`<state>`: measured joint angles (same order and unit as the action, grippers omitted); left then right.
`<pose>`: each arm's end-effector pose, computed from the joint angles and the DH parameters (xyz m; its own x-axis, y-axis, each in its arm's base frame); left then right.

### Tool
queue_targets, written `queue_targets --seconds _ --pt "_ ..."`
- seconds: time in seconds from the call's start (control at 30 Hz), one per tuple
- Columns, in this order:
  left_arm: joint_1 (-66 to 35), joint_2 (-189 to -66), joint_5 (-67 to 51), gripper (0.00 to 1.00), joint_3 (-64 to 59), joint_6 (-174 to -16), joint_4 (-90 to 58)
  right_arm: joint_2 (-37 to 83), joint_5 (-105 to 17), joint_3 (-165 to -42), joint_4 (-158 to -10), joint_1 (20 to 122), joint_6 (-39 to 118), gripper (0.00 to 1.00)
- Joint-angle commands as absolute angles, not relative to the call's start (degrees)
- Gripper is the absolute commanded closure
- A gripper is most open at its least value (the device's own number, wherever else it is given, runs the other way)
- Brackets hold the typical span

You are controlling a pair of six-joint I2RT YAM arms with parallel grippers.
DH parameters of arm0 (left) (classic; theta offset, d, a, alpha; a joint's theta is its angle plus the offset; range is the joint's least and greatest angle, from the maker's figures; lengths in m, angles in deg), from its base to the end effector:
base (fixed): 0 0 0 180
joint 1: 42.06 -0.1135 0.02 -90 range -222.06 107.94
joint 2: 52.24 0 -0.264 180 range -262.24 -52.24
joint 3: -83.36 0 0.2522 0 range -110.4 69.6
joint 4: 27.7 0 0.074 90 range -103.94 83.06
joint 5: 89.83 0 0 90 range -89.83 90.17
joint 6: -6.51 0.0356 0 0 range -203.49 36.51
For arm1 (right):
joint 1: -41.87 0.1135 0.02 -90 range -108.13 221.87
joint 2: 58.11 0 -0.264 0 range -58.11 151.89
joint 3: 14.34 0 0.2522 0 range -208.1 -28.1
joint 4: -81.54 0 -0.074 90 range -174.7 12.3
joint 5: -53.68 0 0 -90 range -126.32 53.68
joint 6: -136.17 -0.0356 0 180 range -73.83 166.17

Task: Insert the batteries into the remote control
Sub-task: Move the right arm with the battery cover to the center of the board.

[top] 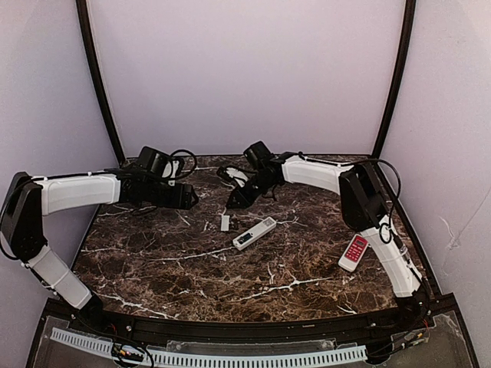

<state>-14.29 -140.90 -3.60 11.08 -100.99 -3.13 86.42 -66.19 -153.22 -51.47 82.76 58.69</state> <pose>0.2984 -0.1598 0.2345 -0.7061 0.0327 -0.7074 0.3109 0.9118 -0.2682 0.4039 0.3732 0.1585 -0.4140 -0.6072 -0.6782 -0.9074 0.3340 0.2549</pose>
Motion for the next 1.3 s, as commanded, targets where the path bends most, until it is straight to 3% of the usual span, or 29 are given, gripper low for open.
queue_targets --seconds 0.0,0.37,0.7,0.83,1.07,1.27 --pt "-14.8 -138.9 -3.7 0.23 12.7 -101.9 -3.5 89.3 -69.1 -156.3 -52.9 83.4 57.5 0.8" --pt "-15.1 -137.9 -2.9 0.23 13.3 -101.6 -3.0 90.8 -71.4 -153.9 -52.4 83.8 56.9 0.83" --pt "-15.7 -136.5 -1.6 0.23 15.7 -101.9 -2.6 80.6 -73.9 -136.5 -56.5 86.0 53.0 0.95" --pt "-15.9 -136.3 -2.8 0.24 17.3 -102.3 -2.8 76.1 -73.7 -128.6 -59.5 87.9 49.7 0.94" --pt "-15.9 -136.4 -7.3 0.24 21.8 -103.4 -6.5 75.0 -68.0 -127.4 -61.0 88.0 40.7 0.82" --pt "-15.8 -135.7 -7.8 0.25 23.3 -103.3 -7.3 76.5 -62.0 -130.7 -55.9 88.6 43.5 0.9"
